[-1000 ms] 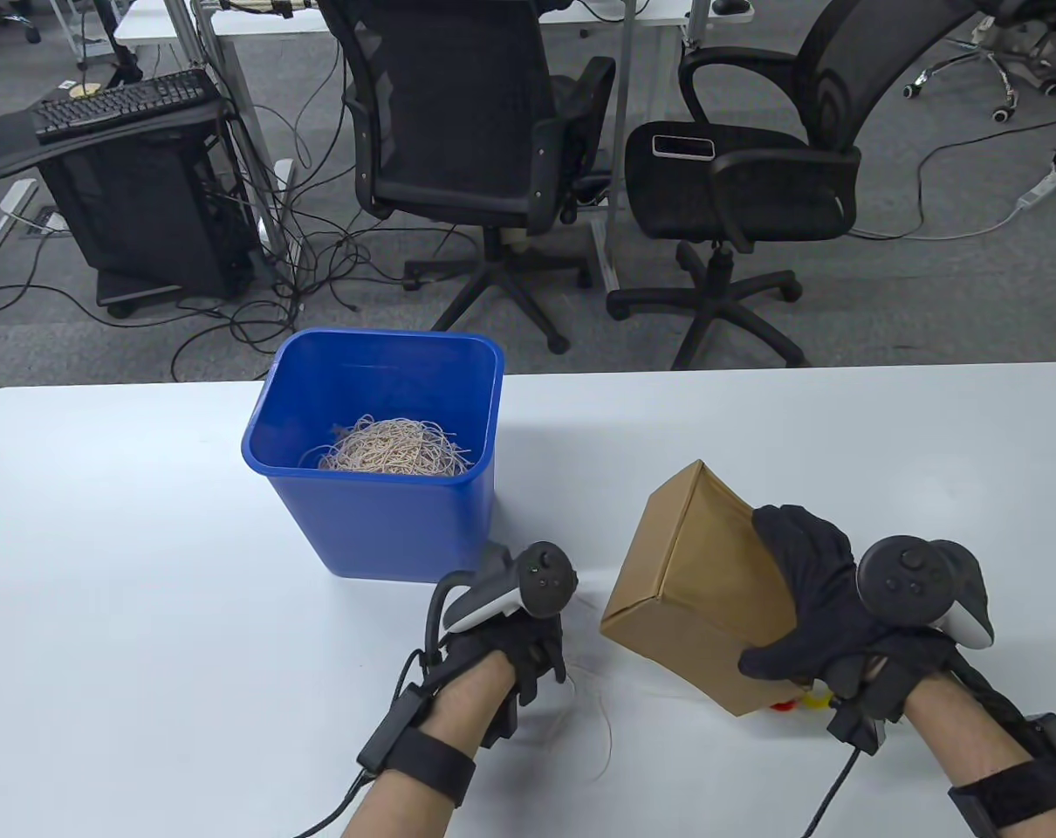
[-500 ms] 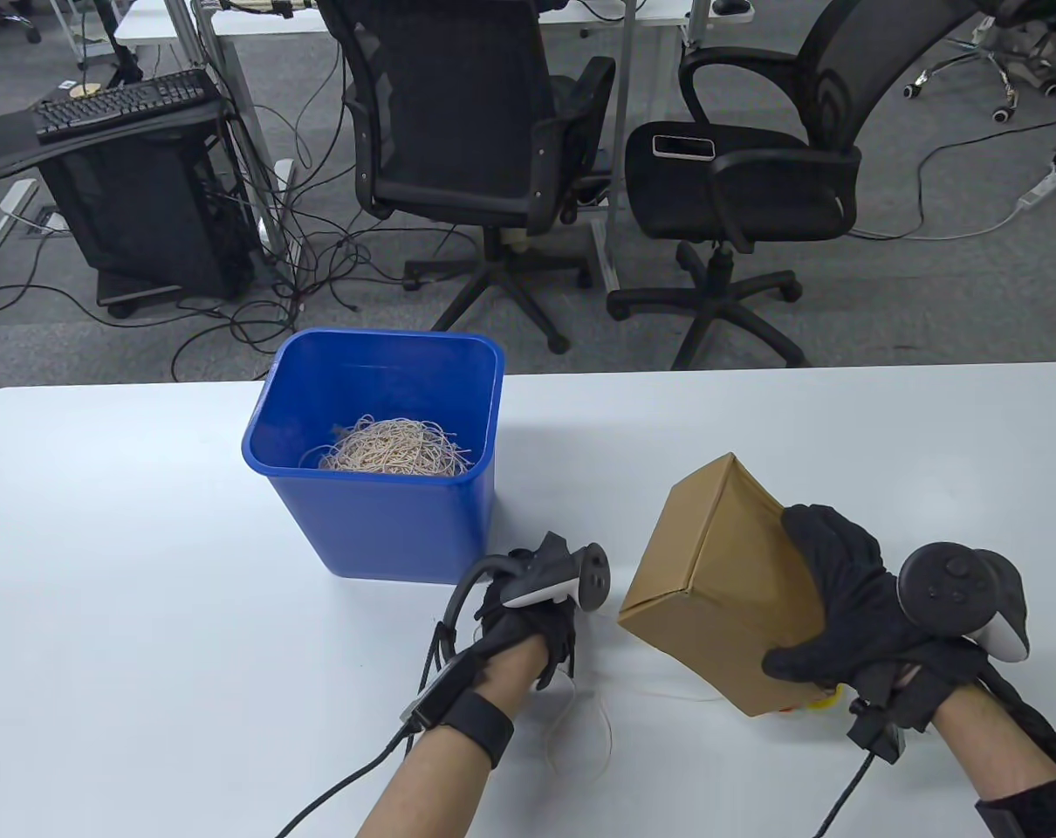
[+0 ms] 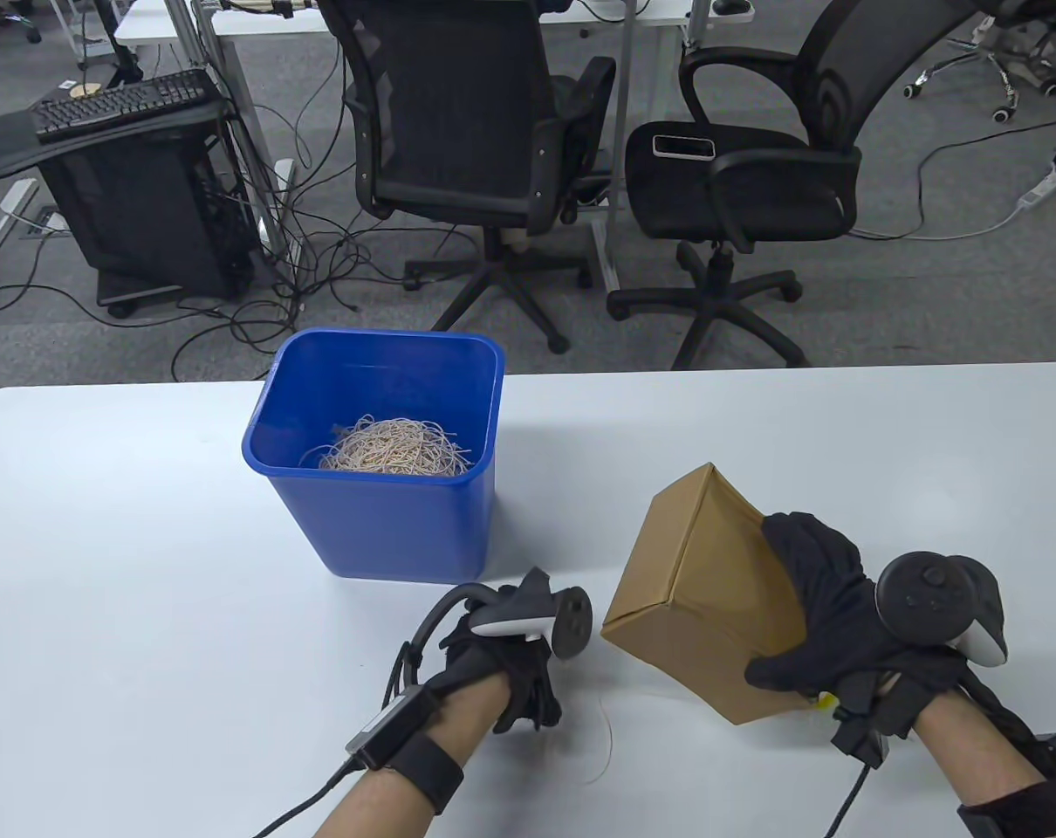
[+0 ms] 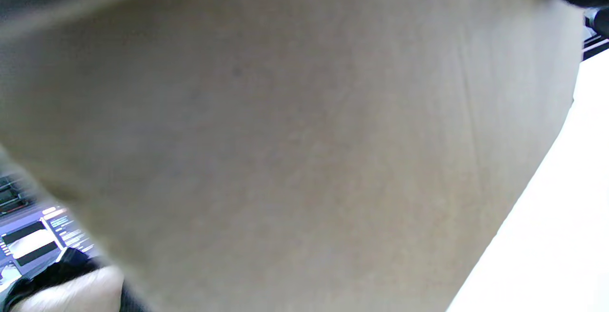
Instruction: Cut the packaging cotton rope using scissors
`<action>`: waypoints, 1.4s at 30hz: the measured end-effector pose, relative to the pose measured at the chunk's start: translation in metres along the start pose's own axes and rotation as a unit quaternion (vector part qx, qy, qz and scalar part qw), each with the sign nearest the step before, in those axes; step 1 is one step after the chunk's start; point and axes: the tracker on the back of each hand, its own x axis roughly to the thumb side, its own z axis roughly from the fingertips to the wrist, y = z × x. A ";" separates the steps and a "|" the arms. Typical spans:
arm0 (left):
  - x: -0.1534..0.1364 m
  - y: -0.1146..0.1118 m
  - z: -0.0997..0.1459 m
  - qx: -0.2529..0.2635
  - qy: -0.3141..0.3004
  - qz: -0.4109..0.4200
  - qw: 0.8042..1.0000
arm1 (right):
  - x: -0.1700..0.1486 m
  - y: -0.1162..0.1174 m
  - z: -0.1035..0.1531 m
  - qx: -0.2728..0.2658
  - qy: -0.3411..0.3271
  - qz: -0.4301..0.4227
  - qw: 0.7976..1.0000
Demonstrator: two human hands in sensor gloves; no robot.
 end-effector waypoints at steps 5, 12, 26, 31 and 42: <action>0.002 -0.004 -0.009 0.047 0.017 0.008 0.999 | -0.001 0.001 0.000 -0.001 0.000 -0.005 1.000; -0.006 -0.004 -0.013 0.186 -0.022 0.053 0.981 | -0.006 0.000 0.002 -0.006 0.007 -0.016 1.000; 0.013 -0.005 -0.017 0.180 0.004 -0.067 0.981 | -0.007 -0.001 0.002 -0.018 0.011 -0.025 0.999; -0.011 0.009 -0.004 0.180 0.008 0.042 0.983 | -0.012 -0.002 0.005 -0.023 0.017 -0.037 0.999; -0.056 0.094 0.097 0.334 -0.060 0.256 0.905 | -0.028 0.002 0.006 -0.034 0.036 -0.069 0.996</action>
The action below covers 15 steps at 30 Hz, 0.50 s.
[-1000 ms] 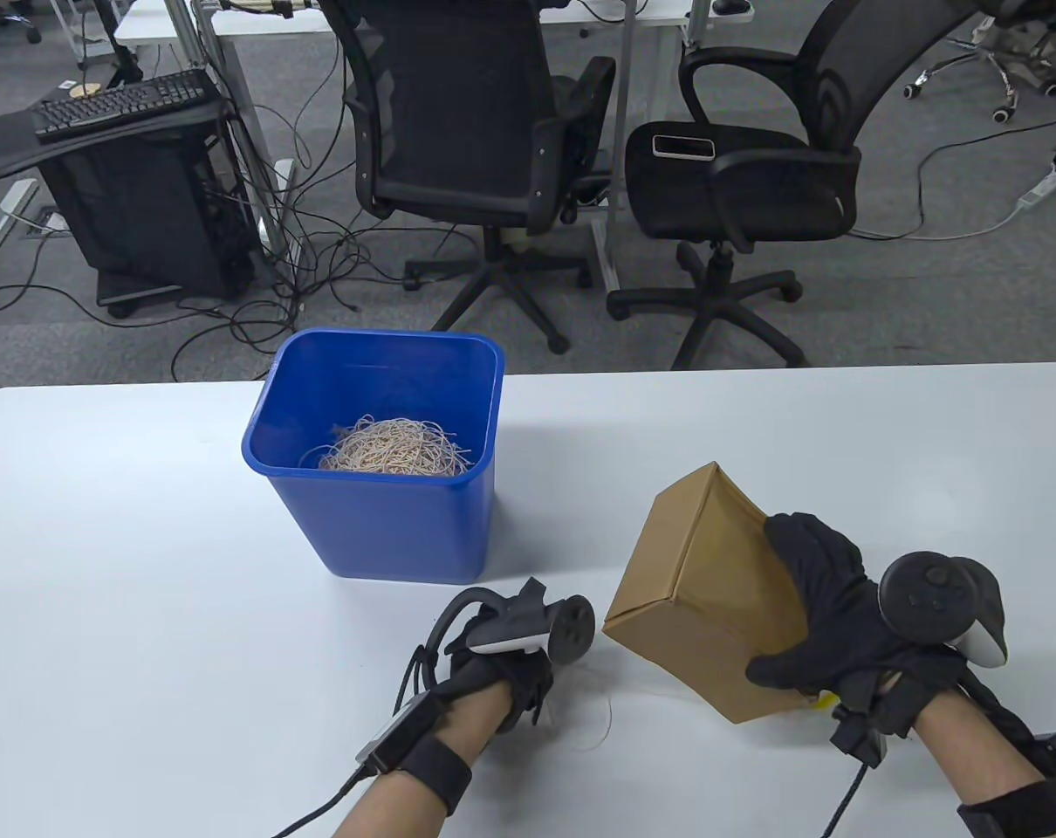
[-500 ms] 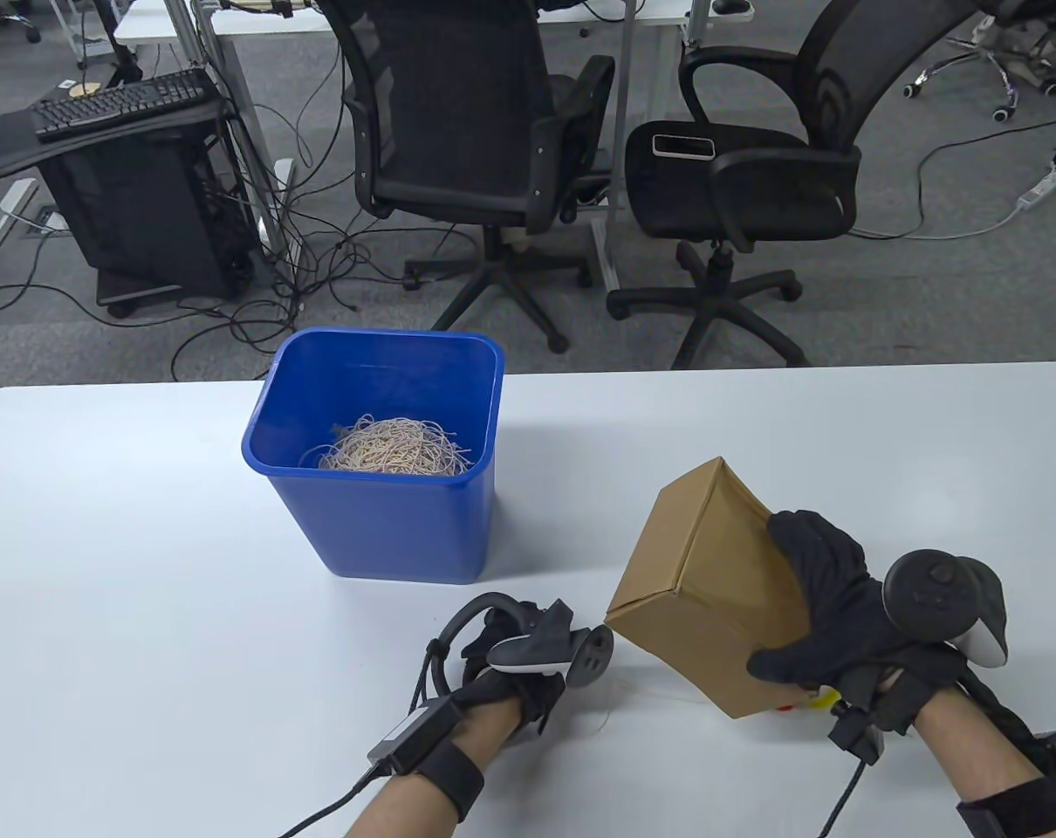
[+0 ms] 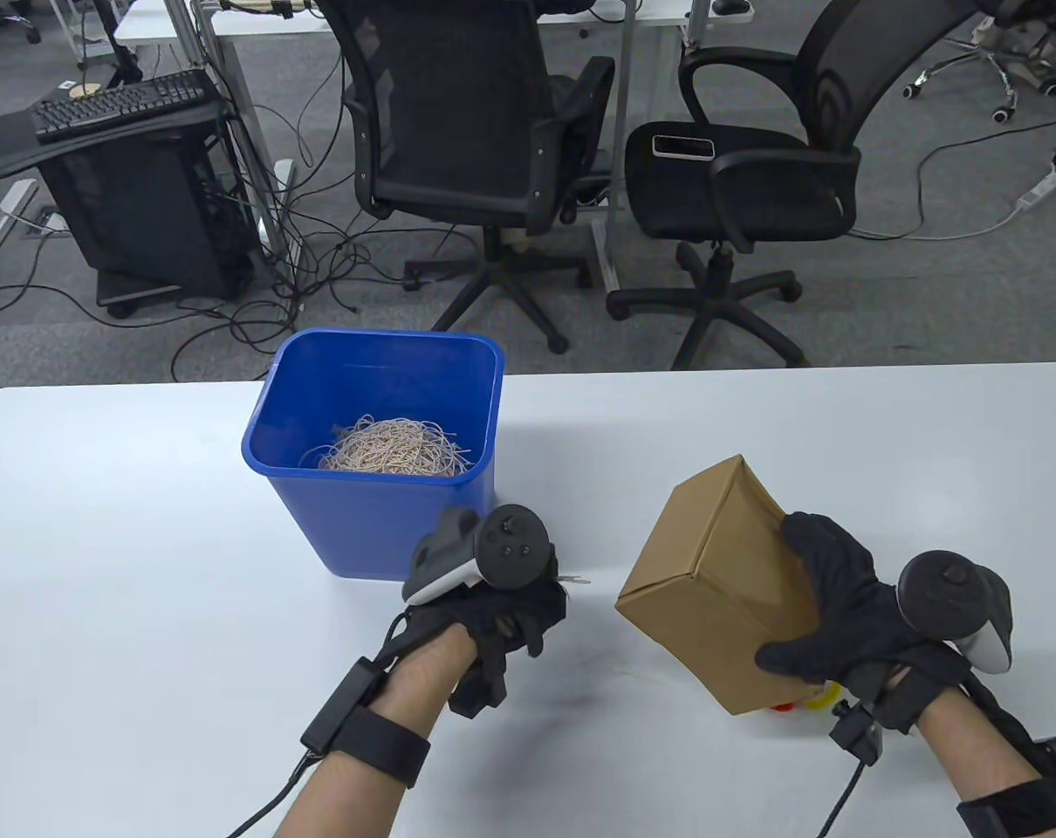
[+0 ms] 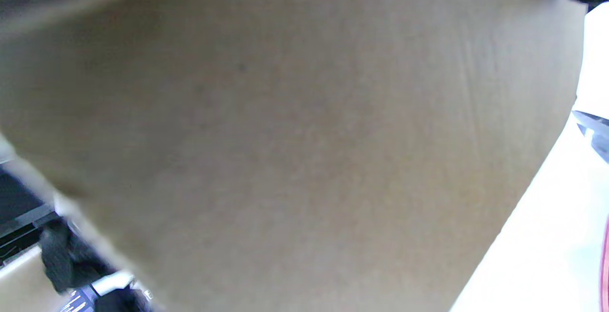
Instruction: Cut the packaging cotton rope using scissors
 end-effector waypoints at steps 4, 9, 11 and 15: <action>0.013 0.049 0.005 0.061 -0.018 0.019 0.998 | 0.000 0.001 -0.001 0.000 -0.002 -0.002 1.000; 0.018 0.110 0.011 0.142 -0.020 0.043 0.989 | -0.001 0.002 -0.001 -0.002 -0.002 -0.008 1.000; 0.016 0.131 0.011 0.168 -0.014 0.034 0.985 | -0.003 0.003 -0.001 -0.001 0.002 -0.015 1.000; 0.003 0.173 0.013 0.225 0.025 -0.015 0.974 | -0.004 0.005 -0.002 0.002 -0.001 -0.019 1.000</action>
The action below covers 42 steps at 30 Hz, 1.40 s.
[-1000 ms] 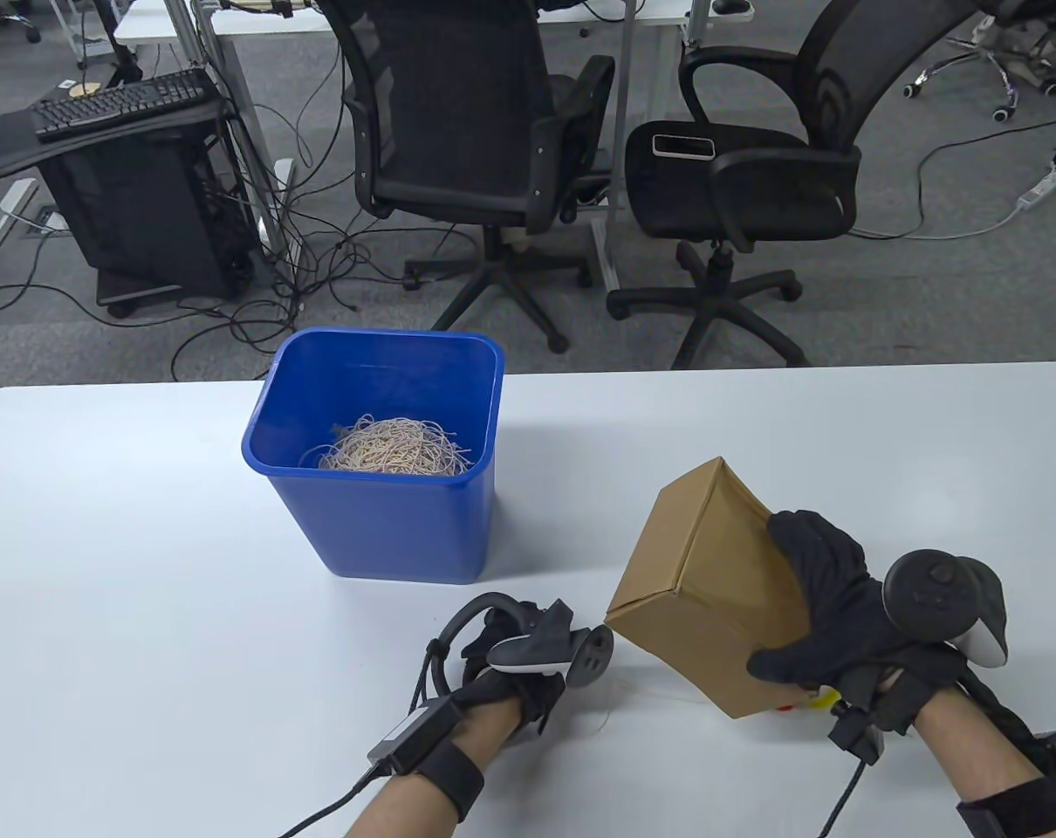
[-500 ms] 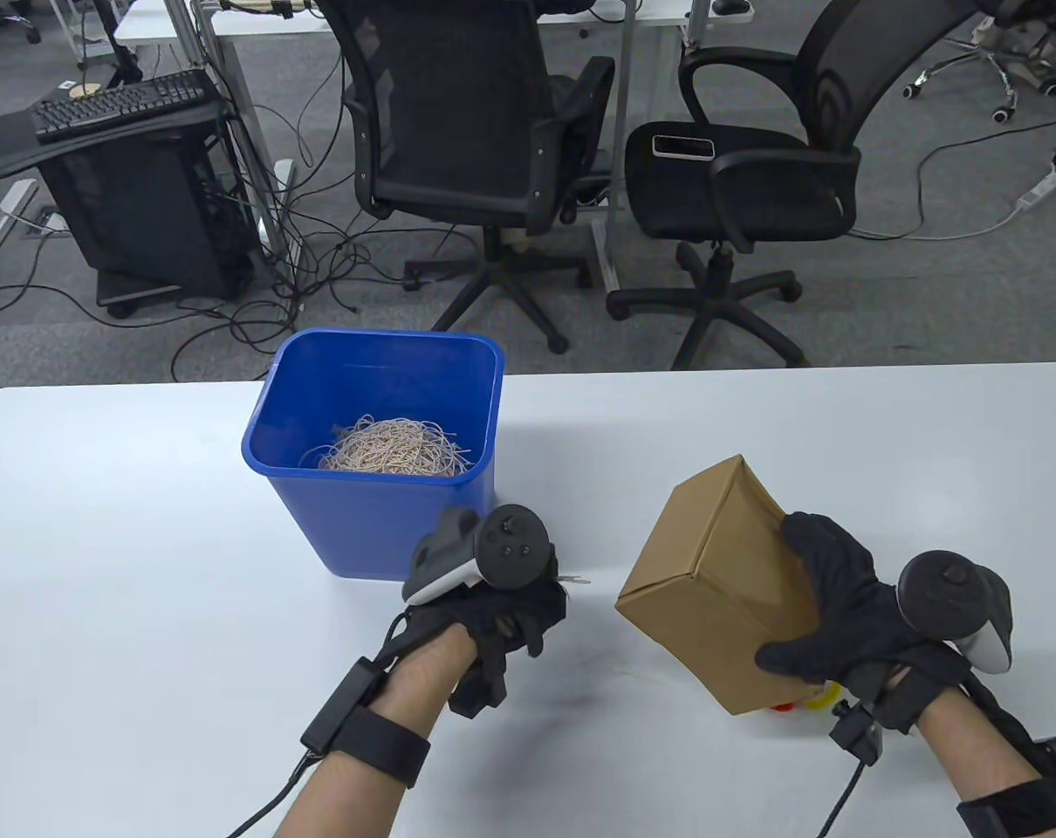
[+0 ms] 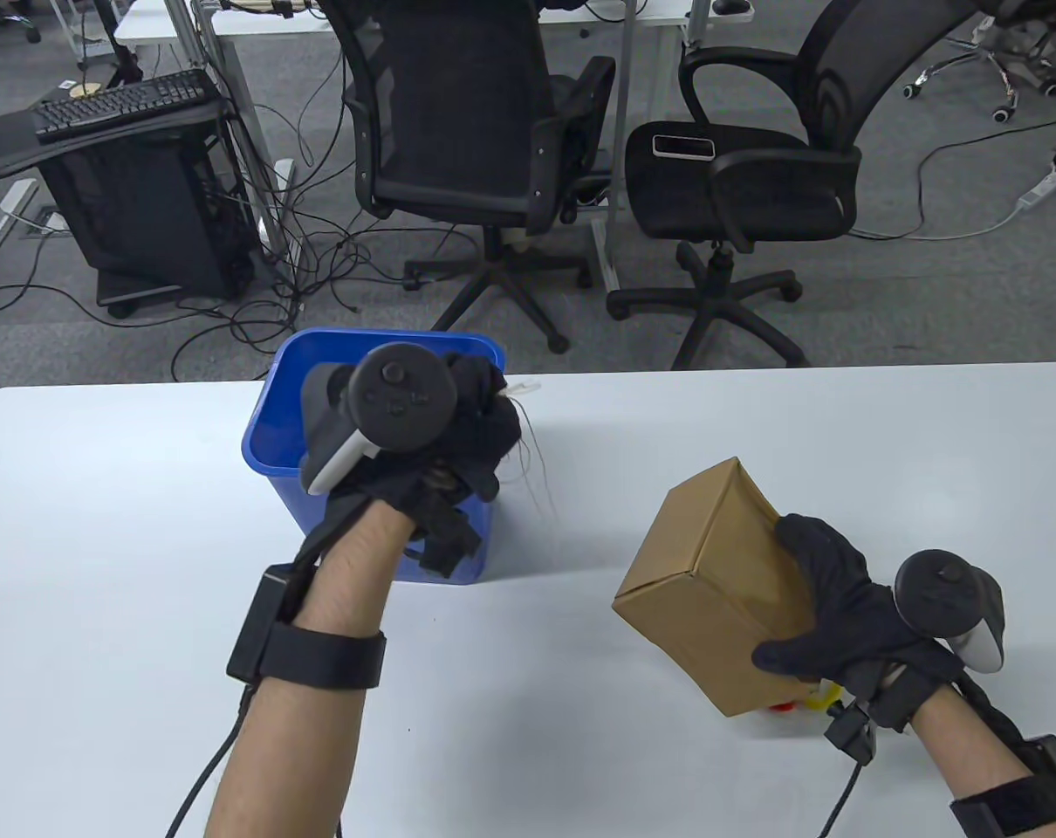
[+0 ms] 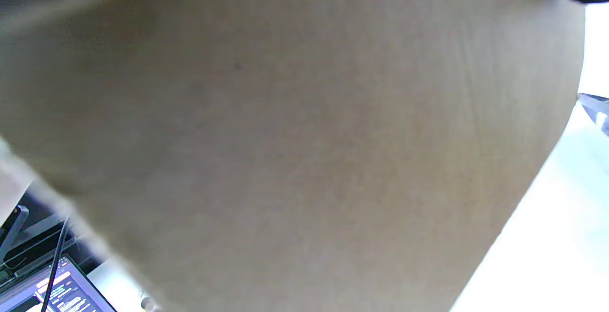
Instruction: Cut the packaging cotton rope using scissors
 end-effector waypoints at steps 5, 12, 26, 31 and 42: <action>-0.029 0.031 -0.021 0.046 0.071 -0.101 0.991 | 0.000 -0.003 0.001 -0.004 0.003 -0.005 1.000; -0.060 0.023 -0.030 0.002 0.175 -0.231 0.957 | -0.001 -0.004 0.003 0.004 0.006 -0.014 1.000; -0.079 -0.005 -0.005 -0.052 0.169 -0.181 0.967 | -0.005 0.011 -0.004 0.020 0.005 -0.018 1.000; -0.045 -0.030 0.017 -0.068 0.057 -0.053 0.995 | 0.002 0.021 -0.014 0.032 -0.009 -0.014 0.999; 0.000 -0.108 0.069 -0.135 -0.056 0.061 0.987 | 0.012 0.032 -0.025 0.039 -0.031 -0.031 0.998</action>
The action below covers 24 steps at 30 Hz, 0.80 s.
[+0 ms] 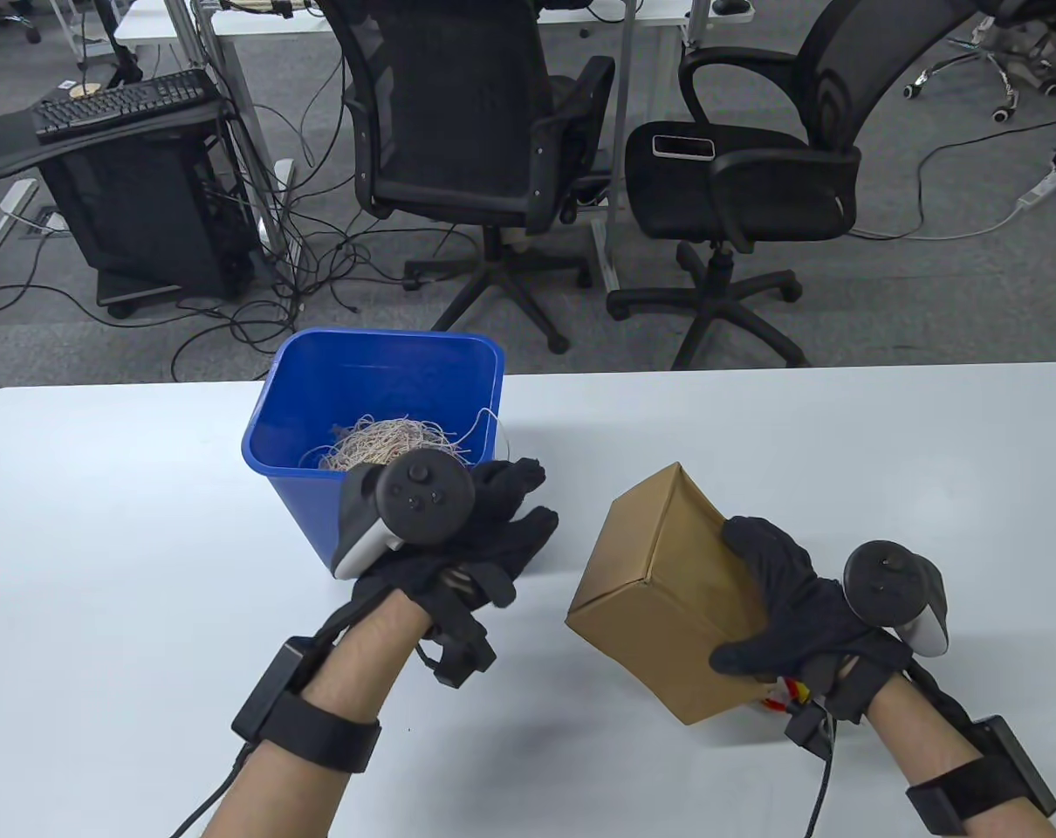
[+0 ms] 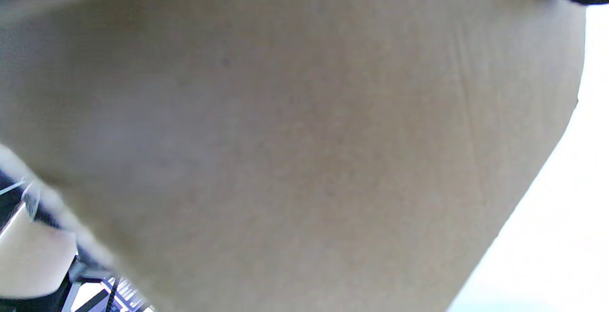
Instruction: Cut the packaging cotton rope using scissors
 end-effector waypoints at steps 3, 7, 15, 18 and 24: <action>0.007 -0.009 0.006 0.006 -0.016 -0.048 0.999 | -0.001 0.002 -0.001 0.002 0.000 0.000 1.000; 0.007 -0.029 0.009 -0.002 -0.034 0.020 0.999 | -0.003 0.004 -0.002 0.005 -0.001 -0.007 1.000; -0.028 -0.095 0.016 -0.062 0.033 0.191 0.979 | -0.002 0.010 -0.007 0.015 -0.008 -0.004 1.000; -0.041 -0.121 0.022 -0.068 0.058 0.323 0.942 | -0.002 0.012 -0.011 0.019 -0.008 0.006 1.000; -0.056 -0.168 0.033 -0.018 0.059 0.530 0.846 | -0.002 0.022 -0.019 0.033 -0.010 0.005 0.999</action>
